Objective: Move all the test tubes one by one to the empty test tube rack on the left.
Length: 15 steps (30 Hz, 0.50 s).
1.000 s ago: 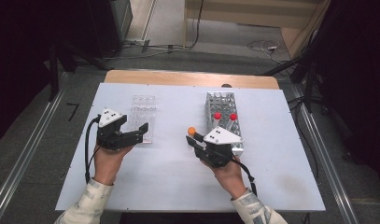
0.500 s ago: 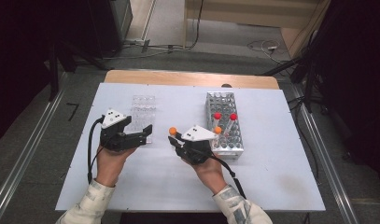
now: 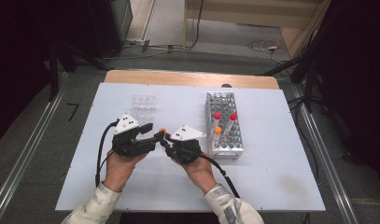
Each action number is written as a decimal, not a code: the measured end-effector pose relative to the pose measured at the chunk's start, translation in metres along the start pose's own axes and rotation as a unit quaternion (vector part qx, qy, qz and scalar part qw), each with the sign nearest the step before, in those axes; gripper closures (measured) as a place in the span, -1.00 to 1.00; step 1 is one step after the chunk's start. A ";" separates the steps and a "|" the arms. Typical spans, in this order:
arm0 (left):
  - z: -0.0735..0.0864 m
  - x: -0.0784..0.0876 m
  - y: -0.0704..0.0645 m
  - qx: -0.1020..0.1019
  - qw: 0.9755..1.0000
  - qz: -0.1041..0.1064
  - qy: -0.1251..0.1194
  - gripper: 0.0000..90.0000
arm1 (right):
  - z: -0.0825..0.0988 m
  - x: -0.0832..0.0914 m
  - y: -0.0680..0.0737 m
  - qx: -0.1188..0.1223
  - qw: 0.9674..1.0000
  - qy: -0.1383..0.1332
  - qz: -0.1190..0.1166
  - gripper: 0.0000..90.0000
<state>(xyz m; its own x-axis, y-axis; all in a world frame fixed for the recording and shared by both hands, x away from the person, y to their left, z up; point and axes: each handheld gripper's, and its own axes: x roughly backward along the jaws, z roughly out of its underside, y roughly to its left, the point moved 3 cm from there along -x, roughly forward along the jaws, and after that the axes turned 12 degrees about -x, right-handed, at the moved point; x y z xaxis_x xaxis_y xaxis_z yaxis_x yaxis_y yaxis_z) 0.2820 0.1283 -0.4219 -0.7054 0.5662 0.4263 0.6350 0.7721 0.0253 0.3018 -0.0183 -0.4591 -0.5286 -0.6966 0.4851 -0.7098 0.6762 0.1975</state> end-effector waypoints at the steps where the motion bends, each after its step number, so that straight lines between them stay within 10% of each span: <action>1: 0.000 0.000 -0.001 0.000 1.000 0.003 0.000 0.27 | 0.000 -0.001 0.001 -0.001 1.000 0.000 -0.002 0.60; 15: 0.003 -0.004 -0.001 -0.005 1.000 -0.003 0.011 0.56 | 0.001 -0.006 0.003 -0.002 1.000 0.005 -0.006 0.60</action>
<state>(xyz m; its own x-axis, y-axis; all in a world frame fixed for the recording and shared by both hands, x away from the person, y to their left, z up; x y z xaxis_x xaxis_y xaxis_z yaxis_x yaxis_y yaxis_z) 0.2829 0.1265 -0.4267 -0.7018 0.5557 0.4457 0.6343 0.7723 0.0359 0.3020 -0.0122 -0.4624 -0.5155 -0.7019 0.4915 -0.7136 0.6692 0.2071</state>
